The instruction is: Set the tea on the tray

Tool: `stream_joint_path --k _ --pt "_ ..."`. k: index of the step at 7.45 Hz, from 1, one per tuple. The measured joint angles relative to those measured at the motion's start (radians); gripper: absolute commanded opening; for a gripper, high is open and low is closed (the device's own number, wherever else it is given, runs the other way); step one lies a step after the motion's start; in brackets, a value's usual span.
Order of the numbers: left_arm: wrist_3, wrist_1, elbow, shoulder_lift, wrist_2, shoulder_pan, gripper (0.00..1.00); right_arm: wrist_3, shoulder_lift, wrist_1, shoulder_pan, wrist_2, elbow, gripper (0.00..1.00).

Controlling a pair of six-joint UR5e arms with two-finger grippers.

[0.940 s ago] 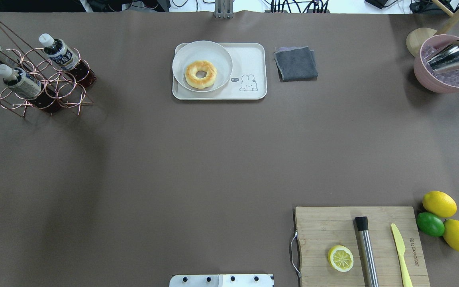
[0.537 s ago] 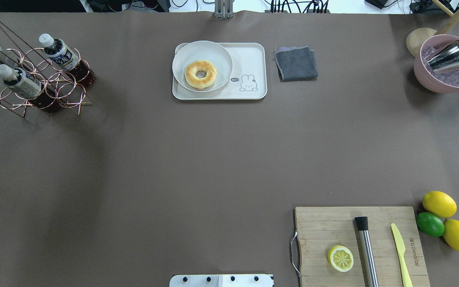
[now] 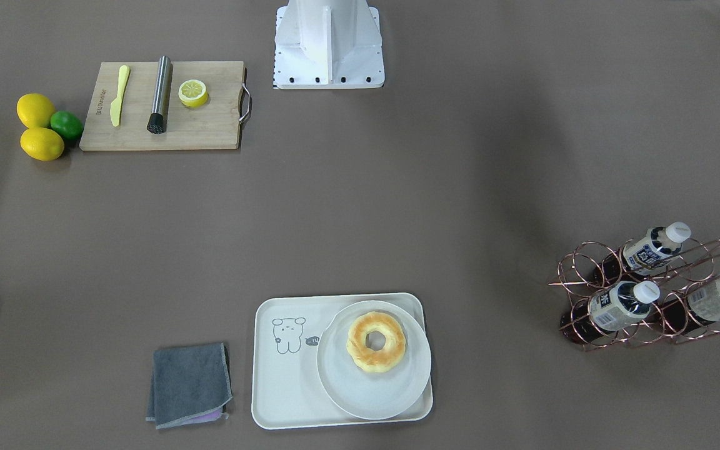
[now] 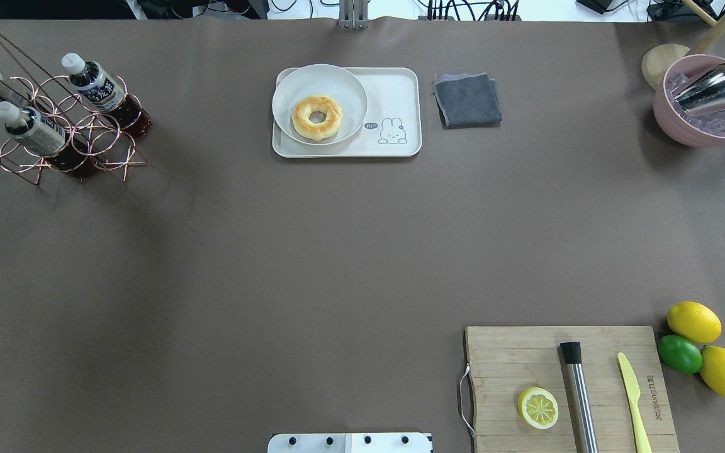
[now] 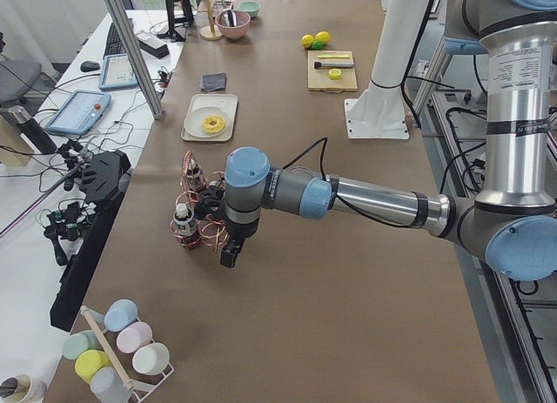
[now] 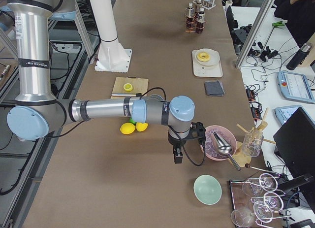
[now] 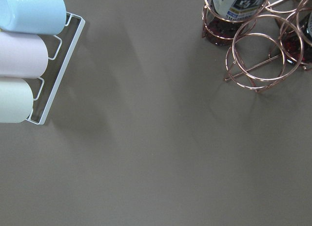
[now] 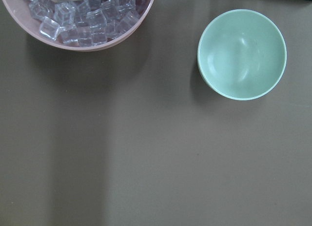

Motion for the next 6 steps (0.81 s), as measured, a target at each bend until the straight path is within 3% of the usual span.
stream_joint_path --k 3,6 --pt "-0.120 0.041 -0.092 -0.020 -0.101 0.025 0.98 0.001 0.001 -0.001 0.000 -0.001 -0.003 1.00" --pt "-0.136 -0.200 -0.072 0.036 -0.126 0.114 0.98 0.011 -0.001 0.001 0.000 0.008 0.001 1.00"
